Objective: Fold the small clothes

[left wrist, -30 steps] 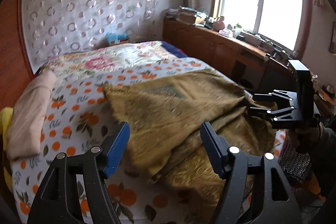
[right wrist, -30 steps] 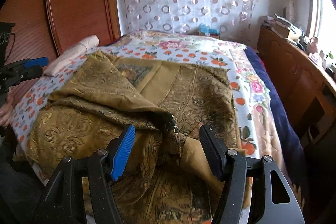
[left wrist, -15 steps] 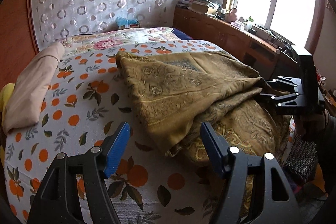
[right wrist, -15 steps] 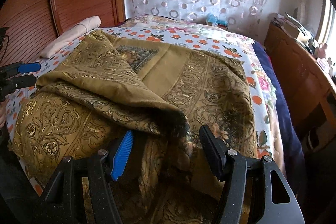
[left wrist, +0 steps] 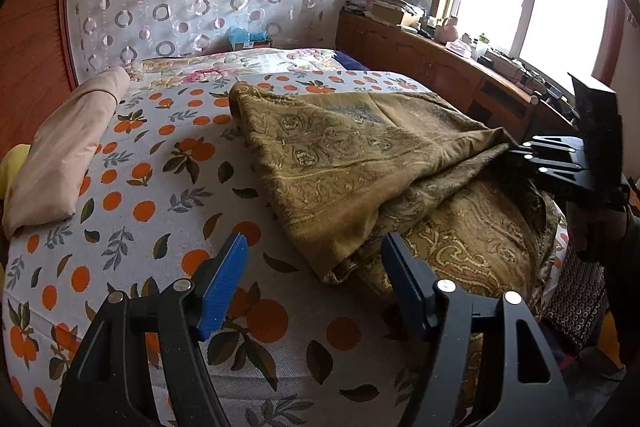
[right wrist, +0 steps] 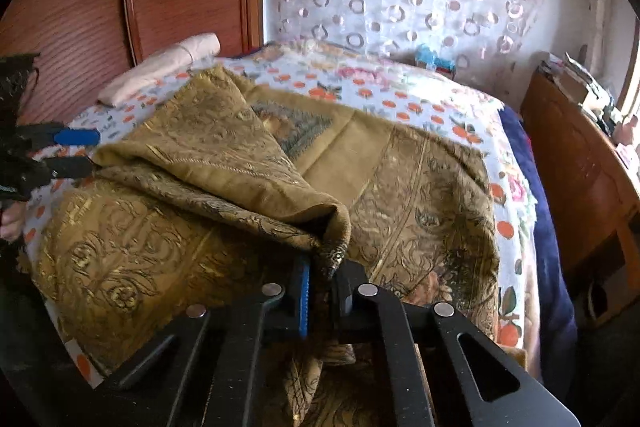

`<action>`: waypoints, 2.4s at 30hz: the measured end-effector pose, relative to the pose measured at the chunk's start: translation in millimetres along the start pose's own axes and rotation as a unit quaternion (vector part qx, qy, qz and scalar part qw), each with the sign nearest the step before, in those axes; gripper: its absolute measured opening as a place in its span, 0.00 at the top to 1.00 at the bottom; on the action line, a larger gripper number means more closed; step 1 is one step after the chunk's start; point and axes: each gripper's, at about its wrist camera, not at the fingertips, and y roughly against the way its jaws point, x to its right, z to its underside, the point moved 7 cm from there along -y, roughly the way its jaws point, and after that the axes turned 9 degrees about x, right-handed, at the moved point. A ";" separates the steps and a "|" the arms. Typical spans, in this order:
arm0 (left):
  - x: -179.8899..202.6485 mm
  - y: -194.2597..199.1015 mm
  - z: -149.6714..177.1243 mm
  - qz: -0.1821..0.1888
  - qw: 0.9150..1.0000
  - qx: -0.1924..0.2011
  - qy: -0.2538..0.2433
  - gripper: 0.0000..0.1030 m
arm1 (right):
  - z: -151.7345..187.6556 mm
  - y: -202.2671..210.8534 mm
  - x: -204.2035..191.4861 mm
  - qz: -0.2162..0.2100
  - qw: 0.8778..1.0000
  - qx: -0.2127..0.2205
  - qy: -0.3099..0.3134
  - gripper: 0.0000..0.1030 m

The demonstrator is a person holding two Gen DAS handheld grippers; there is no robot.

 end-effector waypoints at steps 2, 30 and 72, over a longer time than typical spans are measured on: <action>-0.6 2.4 -1.7 -0.001 1.000 0.006 0.002 0.32 | -6.2 12.2 -4.4 -0.004 1.000 0.024 -0.001 0.94; 6.0 17.6 -20.6 -0.007 0.999 0.044 -0.002 0.32 | 39.8 66.5 35.3 0.070 0.997 0.008 -0.030 0.87; -6.3 20.9 -5.5 -0.017 0.999 0.043 0.012 0.32 | -3.1 -35.3 -103.1 -0.140 0.987 -0.055 0.054 0.41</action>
